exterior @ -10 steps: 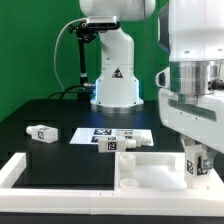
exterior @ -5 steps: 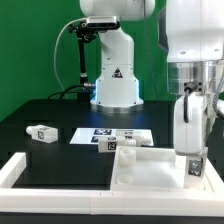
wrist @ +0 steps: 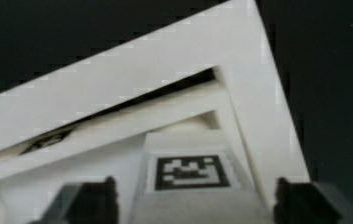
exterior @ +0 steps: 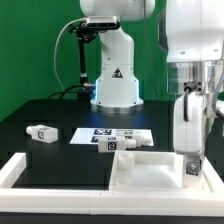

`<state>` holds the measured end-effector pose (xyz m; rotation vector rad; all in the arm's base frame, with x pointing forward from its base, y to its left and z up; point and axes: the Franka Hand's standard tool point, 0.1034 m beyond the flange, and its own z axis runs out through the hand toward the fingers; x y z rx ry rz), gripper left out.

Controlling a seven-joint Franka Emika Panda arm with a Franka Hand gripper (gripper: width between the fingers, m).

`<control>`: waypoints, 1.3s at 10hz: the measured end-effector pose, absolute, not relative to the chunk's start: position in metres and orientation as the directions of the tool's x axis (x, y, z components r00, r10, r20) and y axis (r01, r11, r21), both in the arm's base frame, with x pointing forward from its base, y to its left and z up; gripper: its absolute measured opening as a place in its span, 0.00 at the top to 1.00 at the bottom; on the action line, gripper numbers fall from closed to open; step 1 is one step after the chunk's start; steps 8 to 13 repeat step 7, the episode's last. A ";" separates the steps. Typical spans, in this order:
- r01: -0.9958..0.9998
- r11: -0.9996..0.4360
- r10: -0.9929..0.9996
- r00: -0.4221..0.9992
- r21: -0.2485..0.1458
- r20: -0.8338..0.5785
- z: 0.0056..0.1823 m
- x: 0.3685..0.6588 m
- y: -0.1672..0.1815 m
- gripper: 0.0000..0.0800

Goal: Assemble one leg

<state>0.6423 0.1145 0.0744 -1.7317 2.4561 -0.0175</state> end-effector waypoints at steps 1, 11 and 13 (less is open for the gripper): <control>-0.943 0.317 -0.945 -0.305 -0.100 -0.117 0.088 0.644 0.118 0.29; -0.947 0.294 -0.951 -0.276 -0.130 -0.137 0.112 0.650 0.117 0.19; -0.947 0.294 -0.951 -0.276 -0.130 -0.137 0.112 0.650 0.117 0.19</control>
Offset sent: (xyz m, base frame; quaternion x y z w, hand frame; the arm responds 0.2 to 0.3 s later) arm 0.0000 0.0000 0.0000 0.0000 0.0000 0.0000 1.0000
